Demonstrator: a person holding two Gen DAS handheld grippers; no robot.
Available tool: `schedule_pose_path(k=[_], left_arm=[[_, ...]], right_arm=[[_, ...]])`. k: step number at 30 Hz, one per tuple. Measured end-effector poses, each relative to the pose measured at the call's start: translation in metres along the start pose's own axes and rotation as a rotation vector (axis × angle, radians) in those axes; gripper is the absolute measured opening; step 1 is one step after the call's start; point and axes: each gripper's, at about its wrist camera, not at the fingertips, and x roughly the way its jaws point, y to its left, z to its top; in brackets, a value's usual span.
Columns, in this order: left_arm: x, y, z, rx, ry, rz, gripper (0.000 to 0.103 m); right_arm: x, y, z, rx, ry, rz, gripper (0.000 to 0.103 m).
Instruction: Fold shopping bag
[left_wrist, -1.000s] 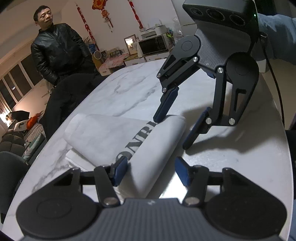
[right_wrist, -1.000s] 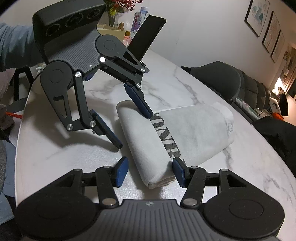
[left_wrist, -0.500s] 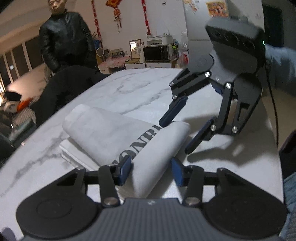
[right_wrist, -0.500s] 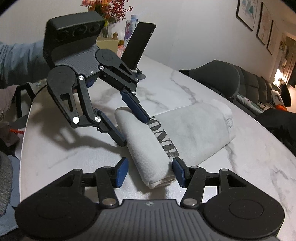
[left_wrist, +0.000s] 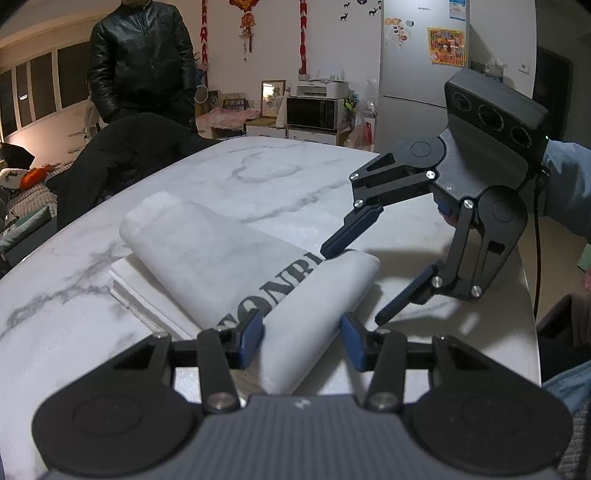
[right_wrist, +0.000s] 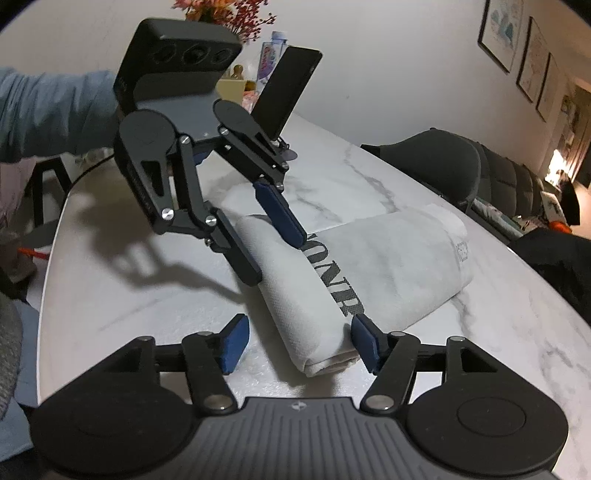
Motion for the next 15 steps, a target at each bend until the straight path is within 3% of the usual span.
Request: schedule_pose_path(k=[8,15], left_arm=[[0.003,0.0,0.0,-0.009,-0.01,-0.002,0.044],[0.003,-0.005,-0.003,0.012,-0.024,0.019,0.045]], right_arm=[[0.002,-0.001,0.001,-0.01,0.027,0.004,0.063],[0.009,-0.017,0.003,0.084,0.048,0.035,0.062]])
